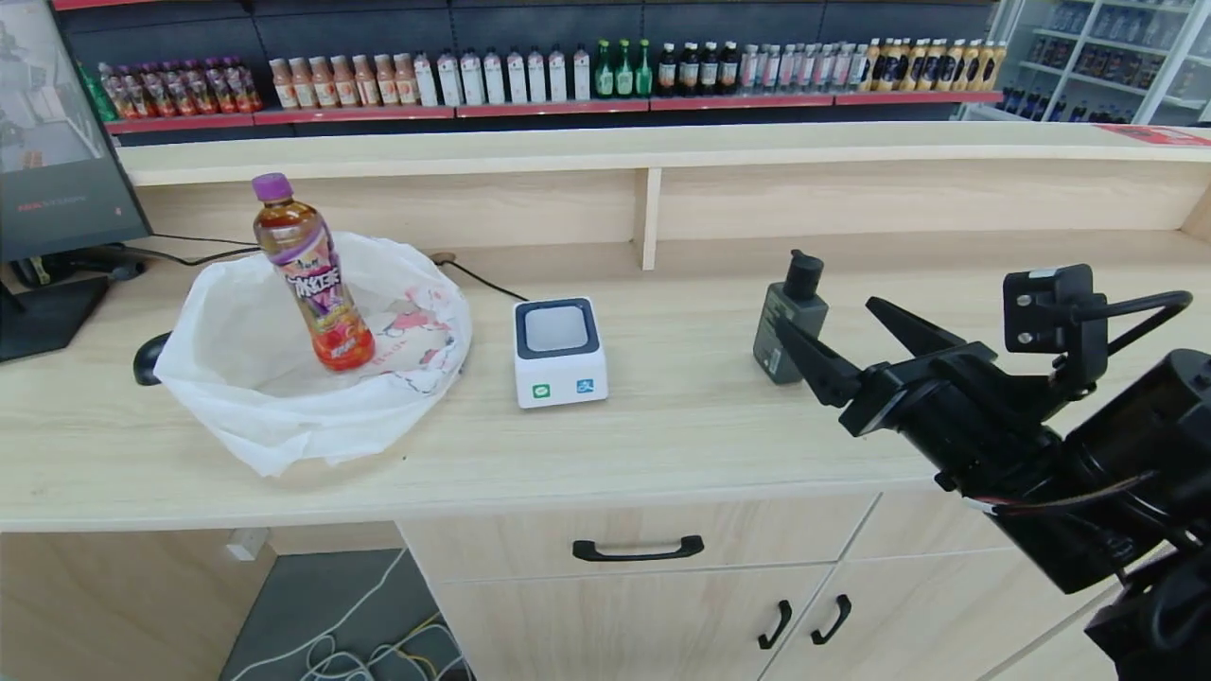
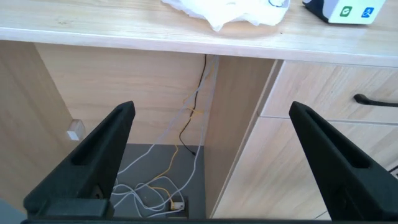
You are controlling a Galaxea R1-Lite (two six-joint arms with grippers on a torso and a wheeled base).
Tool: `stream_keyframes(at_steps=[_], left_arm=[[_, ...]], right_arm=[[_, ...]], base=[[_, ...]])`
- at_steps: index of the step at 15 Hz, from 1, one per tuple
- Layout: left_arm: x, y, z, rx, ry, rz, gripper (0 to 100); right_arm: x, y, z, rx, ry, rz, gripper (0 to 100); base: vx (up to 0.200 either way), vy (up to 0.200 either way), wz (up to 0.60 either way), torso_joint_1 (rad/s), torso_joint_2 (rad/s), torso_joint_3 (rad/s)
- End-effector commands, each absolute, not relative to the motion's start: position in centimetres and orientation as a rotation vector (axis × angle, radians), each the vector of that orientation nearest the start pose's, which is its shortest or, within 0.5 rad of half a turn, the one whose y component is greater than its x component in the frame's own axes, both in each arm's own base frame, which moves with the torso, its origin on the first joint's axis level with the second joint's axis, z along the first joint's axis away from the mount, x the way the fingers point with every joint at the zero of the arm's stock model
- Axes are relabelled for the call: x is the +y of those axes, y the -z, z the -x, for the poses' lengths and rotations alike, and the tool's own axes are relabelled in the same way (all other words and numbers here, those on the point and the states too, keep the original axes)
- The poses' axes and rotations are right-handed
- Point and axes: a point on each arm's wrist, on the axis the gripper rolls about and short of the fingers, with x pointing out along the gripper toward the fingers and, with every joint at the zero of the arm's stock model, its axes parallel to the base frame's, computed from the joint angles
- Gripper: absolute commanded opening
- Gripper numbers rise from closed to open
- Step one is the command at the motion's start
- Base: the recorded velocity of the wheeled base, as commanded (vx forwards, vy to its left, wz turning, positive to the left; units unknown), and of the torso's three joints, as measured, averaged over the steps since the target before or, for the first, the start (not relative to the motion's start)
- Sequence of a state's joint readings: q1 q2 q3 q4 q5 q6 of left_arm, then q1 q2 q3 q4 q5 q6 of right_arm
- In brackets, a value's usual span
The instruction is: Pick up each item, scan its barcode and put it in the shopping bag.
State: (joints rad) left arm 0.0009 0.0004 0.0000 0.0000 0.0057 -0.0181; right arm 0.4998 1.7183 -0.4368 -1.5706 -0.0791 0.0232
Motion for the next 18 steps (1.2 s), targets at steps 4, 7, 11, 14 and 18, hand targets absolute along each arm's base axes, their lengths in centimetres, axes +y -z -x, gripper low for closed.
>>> stream_keyframes(at_steps=[4,7,11,14,18], left_arm=[[0.0,-7.5,2.3,0.000,-0.008,0.014,100],[0.0,-7.5,2.3,0.000,-0.008,0.014,100],[0.0,-7.5,2.3,0.000,-0.008,0.014,100],[0.0,-7.5,2.3,0.000,-0.008,0.014,100],[0.0,-7.5,2.3,0.000,-0.008,0.014,100]], right_arm=[[11.7,-16.9,-24.5,-0.237,-0.373,-0.079,100],[12.3,-15.4,-25.7,-0.190,-0.373,-0.063,100],[13.4,-14.7,-28.0,-0.195,-0.373,-0.064,100],[14.5,-14.0,-30.6,-0.210,-0.370,-0.072,100],[15.0,-13.5,-31.5,-0.212,-0.369,-0.064,100]], base=[[0.000,0.000,0.00,0.000,0.00,0.000],[0.000,0.000,0.00,0.000,0.00,0.000],[0.000,0.000,0.00,0.000,0.00,0.000],[0.000,0.000,0.00,0.000,0.00,0.000],[0.000,0.000,0.00,0.000,0.00,0.000]])
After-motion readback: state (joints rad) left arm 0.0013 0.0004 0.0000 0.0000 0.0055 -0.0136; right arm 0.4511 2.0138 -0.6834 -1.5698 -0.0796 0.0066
